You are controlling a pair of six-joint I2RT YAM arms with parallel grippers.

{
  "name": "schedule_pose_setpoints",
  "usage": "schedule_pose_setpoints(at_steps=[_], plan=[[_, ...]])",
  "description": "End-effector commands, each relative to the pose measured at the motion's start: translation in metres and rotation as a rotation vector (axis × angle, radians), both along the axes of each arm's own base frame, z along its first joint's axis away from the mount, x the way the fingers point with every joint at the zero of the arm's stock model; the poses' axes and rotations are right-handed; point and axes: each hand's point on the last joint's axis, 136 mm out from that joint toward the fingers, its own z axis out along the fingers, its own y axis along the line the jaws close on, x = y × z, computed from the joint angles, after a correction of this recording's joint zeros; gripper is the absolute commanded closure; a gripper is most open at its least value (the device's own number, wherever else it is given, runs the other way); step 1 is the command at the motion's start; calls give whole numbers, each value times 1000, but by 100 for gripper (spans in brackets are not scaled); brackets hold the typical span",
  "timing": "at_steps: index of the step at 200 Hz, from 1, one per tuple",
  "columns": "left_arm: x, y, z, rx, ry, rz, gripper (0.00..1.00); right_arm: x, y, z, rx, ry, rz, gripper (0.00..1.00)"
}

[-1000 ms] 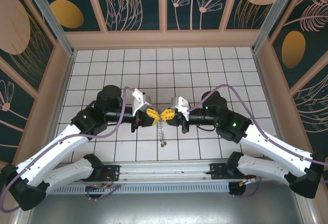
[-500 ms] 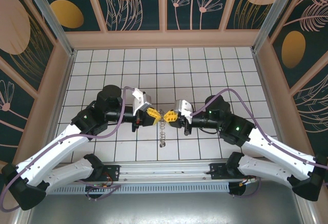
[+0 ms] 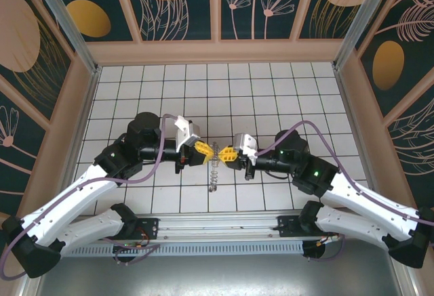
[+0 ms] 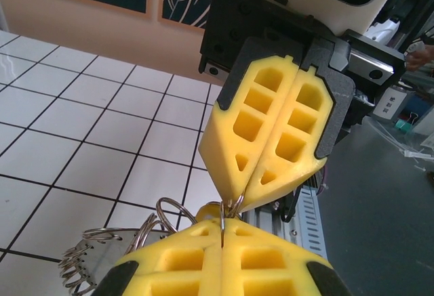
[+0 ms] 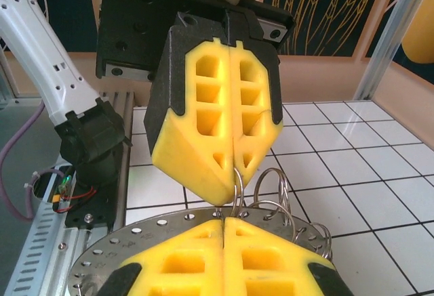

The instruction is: Put the keys on the keyring

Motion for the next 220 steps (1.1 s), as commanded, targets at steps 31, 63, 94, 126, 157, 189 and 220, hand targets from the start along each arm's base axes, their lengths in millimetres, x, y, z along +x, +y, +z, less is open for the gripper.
schedule_pose_setpoints(at_steps=[31,63,94,126,157,189,220], plan=[[11,5,40,-110,-118,81,100,-14,-4,-4,18,48,29,96],[13,5,41,-115,-130,91,100,-14,-6,-5,26,57,19,83],[15,4,41,-109,-139,89,100,-12,-13,10,72,43,-22,75],[11,4,42,-106,-147,66,100,-5,-23,39,147,24,-85,71],[1,3,45,-117,-152,5,100,0,-17,59,175,25,-80,71],[-10,3,44,-107,-153,-58,100,14,1,57,127,55,-78,78],[-15,7,44,-95,-176,-71,100,6,13,53,117,88,0,82]])
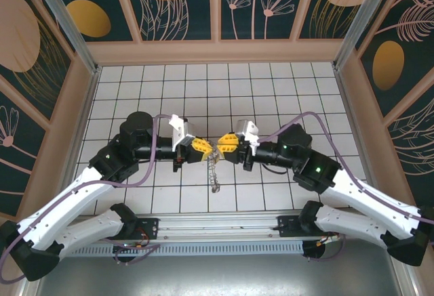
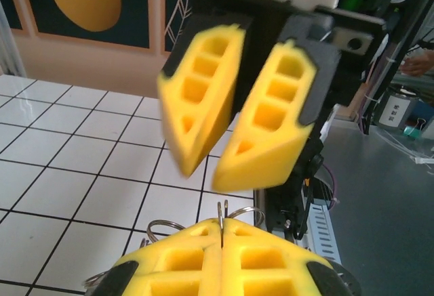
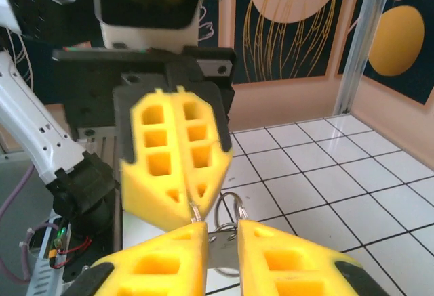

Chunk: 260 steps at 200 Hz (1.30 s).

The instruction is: Put the keys on the keyring

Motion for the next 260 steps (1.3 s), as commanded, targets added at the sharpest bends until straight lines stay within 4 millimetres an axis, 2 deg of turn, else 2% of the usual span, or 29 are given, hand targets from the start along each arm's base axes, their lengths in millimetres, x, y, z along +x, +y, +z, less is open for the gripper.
schedule_pose_setpoints(at_steps=[1,29,84,122,174,232,260], plan=[[-11,4,21,-34,-76,-49,100,-10,5,20,54,0,69,82],[-13,4,22,-34,-85,-57,100,-22,9,15,49,27,139,82],[-12,3,26,-48,-88,-57,100,-25,6,3,14,47,144,80],[-10,2,23,-43,-69,-57,100,-28,-1,4,32,35,136,75],[-10,0,20,-36,-50,-69,100,-33,0,1,29,42,165,74],[-13,1,21,-38,-53,-76,100,-25,5,-11,-4,60,140,75],[-13,1,21,-40,-59,-79,100,-25,1,-6,12,52,123,74]])
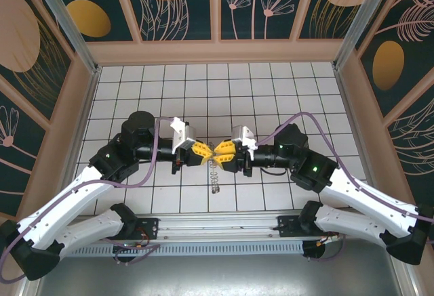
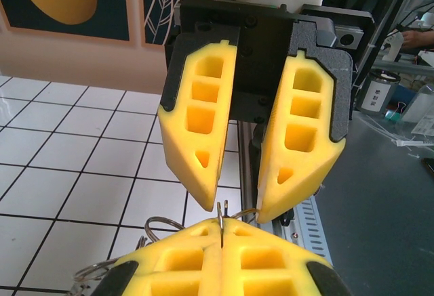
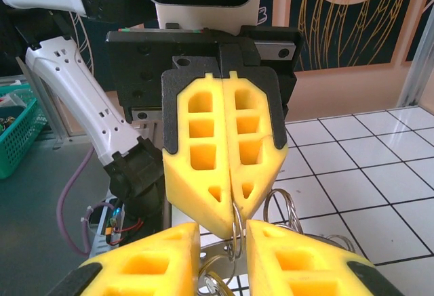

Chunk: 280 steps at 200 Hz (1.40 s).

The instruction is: Put the keys on the keyring

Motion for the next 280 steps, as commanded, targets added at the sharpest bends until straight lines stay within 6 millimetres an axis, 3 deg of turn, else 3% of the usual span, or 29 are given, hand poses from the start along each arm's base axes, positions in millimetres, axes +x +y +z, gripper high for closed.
schedule_pose_setpoints(at_steps=[1,80,187,280], plan=[[-4,1,26,-62,-56,-23,100,-1,-3,0,14,4,-15,74],[-5,1,27,-63,-55,-25,100,5,-12,11,53,-12,-77,72],[-5,1,28,-68,-55,-28,100,13,0,-12,-7,30,-67,82],[-5,0,31,-80,-55,-33,100,14,8,-14,-14,22,-27,88]])
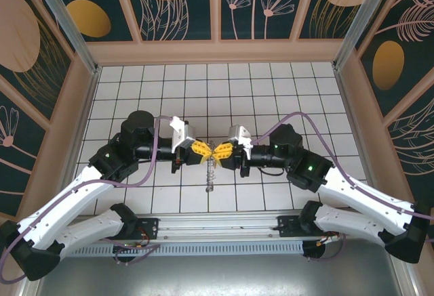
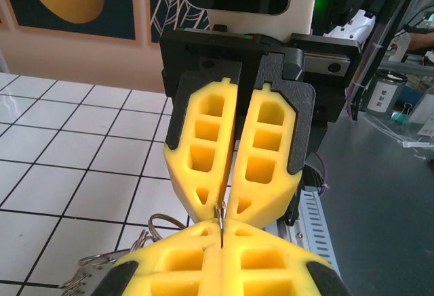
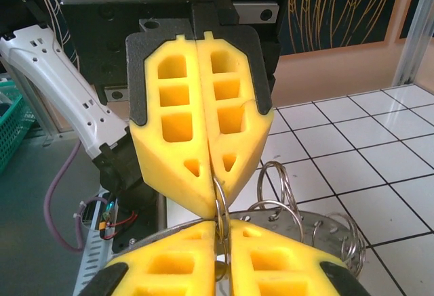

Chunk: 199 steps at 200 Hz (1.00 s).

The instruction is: Put the keys on the keyring

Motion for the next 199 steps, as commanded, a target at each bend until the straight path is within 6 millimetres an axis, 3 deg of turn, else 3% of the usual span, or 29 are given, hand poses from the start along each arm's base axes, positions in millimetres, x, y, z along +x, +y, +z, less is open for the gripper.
schedule_pose_setpoints(at_steps=[1,16,30,73,77,134,199], plan=[[-9,-1,31,-82,-55,-48,100,4,3,3,16,-18,1,88],[-9,-2,32,-89,-54,-51,100,4,4,3,16,-18,3,91],[-8,-3,31,-88,-52,-53,100,6,3,3,14,-22,-5,100],[-1,0,12,-12,-34,-1,100,16,-5,8,-17,-64,-83,100],[0,1,21,-17,-51,5,100,17,-6,8,-27,-69,-91,100],[22,7,-10,161,-59,111,81,29,-8,3,-172,-90,-130,100],[37,8,-22,277,-76,143,78,37,-6,-7,-292,-99,-129,100]])
